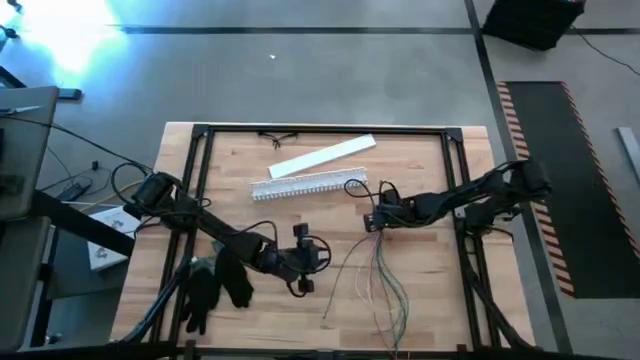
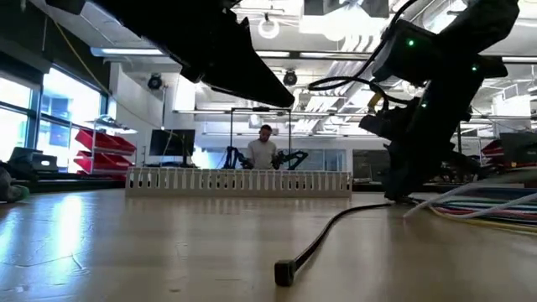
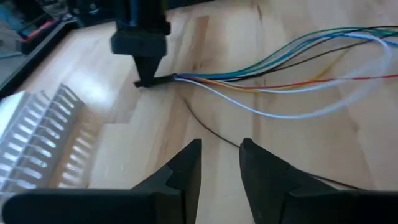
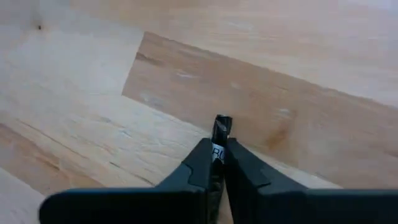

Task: Ziptie cables
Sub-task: Wrap the black zip tie on the cable

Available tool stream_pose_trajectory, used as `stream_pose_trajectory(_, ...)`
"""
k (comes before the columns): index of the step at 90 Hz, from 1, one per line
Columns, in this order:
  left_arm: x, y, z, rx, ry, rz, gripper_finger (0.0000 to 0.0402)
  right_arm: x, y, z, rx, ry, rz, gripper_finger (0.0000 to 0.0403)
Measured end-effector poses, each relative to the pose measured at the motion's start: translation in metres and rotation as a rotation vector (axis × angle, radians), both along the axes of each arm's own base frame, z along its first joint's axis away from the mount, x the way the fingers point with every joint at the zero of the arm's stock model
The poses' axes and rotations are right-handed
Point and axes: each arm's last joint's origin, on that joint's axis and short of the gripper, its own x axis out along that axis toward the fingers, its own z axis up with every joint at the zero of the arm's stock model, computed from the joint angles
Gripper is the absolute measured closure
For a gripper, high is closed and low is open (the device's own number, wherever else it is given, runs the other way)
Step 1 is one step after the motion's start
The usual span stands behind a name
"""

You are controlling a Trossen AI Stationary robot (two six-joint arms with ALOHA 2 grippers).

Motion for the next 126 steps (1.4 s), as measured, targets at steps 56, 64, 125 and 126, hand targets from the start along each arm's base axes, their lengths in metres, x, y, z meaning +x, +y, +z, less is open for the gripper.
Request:
stream_pose_trajectory(56,-0.069,-0.013,0.1,0.116,-0.2,0.113,0.0313,0.086,0.058,0.134,-0.19,-0.325,0.606,0.0402)
stream_pose_trajectory(64,-0.082,-0.015,0.108,0.119,-0.213,0.127,0.0313,0.112,0.059,0.121,-0.181,-0.28,0.665,0.0402)
stream_pose_trajectory(125,-0.107,-0.024,0.105,0.074,-0.208,0.199,0.0313,0.219,0.043,0.056,-0.382,-0.155,0.94,0.0271)
stream_pose_trajectory(126,-0.107,-0.024,0.105,0.074,-0.208,0.199,0.0313,0.219,0.043,0.058,-0.387,-0.157,0.944,0.0266)
